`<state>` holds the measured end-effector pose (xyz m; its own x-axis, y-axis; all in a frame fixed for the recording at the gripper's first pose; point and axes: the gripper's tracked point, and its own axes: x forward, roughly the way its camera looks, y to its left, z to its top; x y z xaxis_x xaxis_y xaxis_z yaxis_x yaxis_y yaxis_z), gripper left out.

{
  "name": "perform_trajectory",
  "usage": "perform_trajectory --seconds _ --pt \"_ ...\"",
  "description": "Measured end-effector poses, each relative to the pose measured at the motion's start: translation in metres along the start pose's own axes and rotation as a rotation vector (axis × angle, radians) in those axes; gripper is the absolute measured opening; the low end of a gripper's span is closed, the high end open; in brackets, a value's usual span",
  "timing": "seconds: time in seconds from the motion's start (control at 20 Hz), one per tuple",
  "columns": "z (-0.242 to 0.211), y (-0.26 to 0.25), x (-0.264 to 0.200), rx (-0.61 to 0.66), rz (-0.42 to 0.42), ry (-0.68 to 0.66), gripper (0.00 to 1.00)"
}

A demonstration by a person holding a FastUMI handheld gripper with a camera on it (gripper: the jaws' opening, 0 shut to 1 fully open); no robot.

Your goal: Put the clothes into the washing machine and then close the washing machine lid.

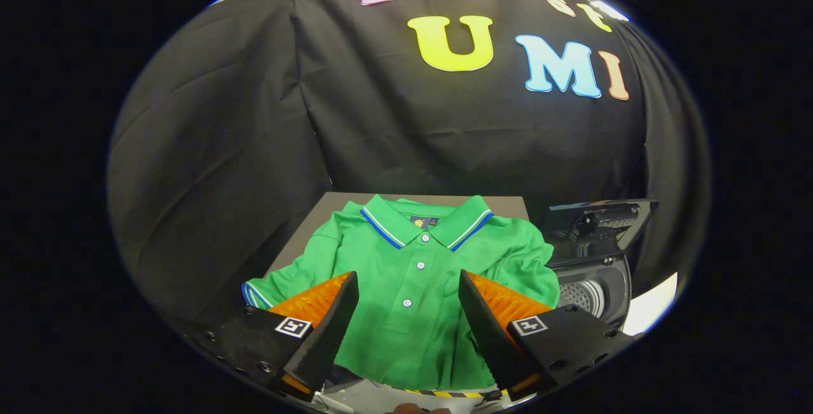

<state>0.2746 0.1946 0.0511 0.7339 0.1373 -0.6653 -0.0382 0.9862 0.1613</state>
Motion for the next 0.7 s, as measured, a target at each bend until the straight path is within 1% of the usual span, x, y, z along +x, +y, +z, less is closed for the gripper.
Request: perform_trajectory --seconds 0.2,0.6,0.7 --pt "-0.012 -0.005 0.026 -0.041 -0.056 0.042 0.98" --pt "-0.036 0.000 0.049 -0.057 -0.072 0.093 0.99" --pt "-0.036 0.002 0.051 -0.107 -0.076 0.078 0.99"
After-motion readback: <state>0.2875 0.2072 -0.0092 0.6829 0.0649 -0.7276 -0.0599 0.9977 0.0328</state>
